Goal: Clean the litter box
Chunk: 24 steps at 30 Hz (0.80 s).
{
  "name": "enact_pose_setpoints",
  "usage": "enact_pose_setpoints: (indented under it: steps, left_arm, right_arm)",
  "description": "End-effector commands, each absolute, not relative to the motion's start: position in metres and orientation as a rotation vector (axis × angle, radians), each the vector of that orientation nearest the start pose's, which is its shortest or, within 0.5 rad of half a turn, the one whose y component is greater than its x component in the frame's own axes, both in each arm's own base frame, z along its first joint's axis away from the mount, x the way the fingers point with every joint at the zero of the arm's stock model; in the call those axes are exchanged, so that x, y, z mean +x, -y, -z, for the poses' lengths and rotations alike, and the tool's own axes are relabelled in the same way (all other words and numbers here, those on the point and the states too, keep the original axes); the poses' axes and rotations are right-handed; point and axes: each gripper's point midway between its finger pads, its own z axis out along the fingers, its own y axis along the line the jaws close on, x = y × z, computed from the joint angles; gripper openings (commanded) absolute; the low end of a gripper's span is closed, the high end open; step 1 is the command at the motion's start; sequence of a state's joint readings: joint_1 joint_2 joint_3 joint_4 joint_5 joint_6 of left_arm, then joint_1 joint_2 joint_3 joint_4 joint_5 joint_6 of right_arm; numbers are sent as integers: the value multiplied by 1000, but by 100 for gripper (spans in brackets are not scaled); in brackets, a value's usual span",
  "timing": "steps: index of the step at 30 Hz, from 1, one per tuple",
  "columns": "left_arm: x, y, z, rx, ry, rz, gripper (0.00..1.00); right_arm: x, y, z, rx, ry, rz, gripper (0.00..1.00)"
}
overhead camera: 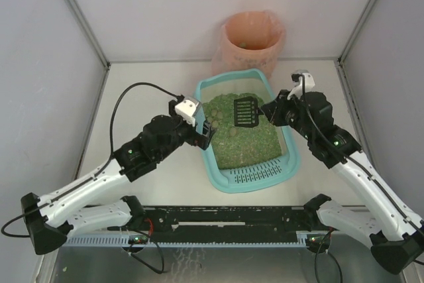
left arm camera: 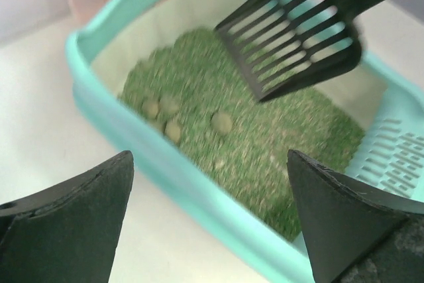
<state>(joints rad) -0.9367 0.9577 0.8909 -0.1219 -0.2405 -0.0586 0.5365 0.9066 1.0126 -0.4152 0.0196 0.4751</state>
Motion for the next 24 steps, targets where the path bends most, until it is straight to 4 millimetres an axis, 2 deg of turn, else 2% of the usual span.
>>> enact_pose_setpoints:
  steps: [1, 5, 7, 8, 11, 16, 19, 24]
  left_arm:
    - [236, 212, -263, 334, -1938, 508, 100]
    - [237, 182, -247, 112, -2006, 628, 100]
    - [235, 171, -246, 62, -2023, 658, 100]
    - [235, 165, -248, 44, -2025, 645, 100]
    - [236, 143, -254, -57, -2031, 541, 100]
    - [234, 98, -246, -314, -2090, 313, 100]
    - [231, 91, -245, -319, -2115, 260, 100]
    - [231, 94, -250, -157, -2096, 252, 100]
  right_arm:
    - [274, -169, -301, -130, -1984, -523, 0]
    - [281, -165, -283, -154, -2088, -379, 0]
    - [284, -163, -272, -160, -2138, -333, 0]
    - [287, -164, -272, -161, -2147, -324, 0]
    - [293, -166, -264, -167, -2198, -285, 0]
    - [305, -171, -248, -147, -2250, -248, 0]
    - [315, -170, -238, -94, -2273, -238, 0]
    - [329, -166, -223, 6, -2303, -221, 0]
